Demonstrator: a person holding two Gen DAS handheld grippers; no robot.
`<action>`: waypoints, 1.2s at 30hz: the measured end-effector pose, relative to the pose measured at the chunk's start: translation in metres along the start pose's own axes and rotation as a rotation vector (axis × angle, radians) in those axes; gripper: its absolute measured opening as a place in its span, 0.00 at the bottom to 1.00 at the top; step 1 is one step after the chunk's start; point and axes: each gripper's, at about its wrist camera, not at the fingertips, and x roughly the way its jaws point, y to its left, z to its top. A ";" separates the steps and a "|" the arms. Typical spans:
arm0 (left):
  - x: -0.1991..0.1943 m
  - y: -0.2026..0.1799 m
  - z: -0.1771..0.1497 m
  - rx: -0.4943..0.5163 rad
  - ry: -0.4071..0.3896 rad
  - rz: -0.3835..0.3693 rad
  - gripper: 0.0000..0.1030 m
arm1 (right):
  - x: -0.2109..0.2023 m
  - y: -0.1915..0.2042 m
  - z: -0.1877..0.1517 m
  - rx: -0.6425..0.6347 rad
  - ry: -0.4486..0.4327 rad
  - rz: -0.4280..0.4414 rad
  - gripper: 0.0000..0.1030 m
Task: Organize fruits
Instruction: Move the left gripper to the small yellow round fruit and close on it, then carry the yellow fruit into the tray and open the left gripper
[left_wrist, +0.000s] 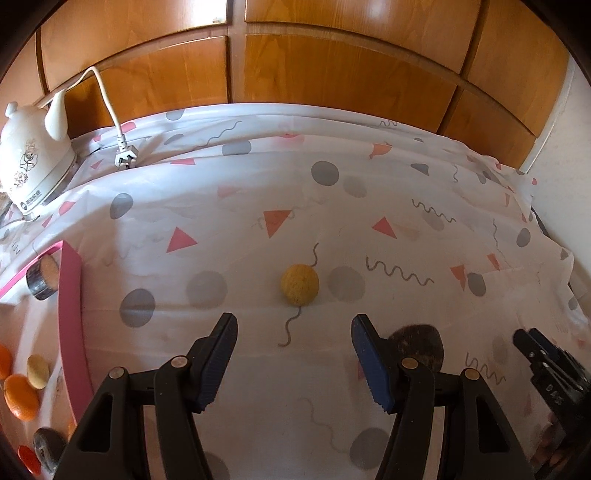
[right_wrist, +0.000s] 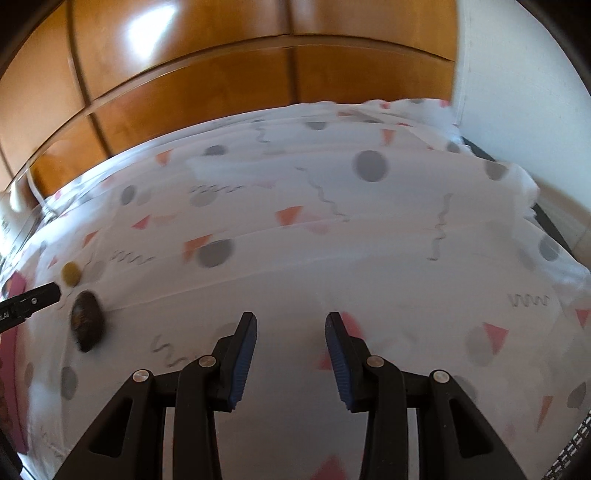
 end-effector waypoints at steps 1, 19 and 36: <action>0.002 0.000 0.002 -0.003 0.000 0.001 0.63 | 0.000 -0.004 0.001 0.011 -0.003 -0.013 0.38; 0.033 0.003 0.018 -0.095 0.002 0.041 0.42 | 0.003 -0.054 -0.002 0.191 -0.052 -0.194 0.43; 0.018 0.010 0.008 -0.103 -0.040 0.045 0.25 | 0.006 -0.049 -0.005 0.172 -0.069 -0.163 0.58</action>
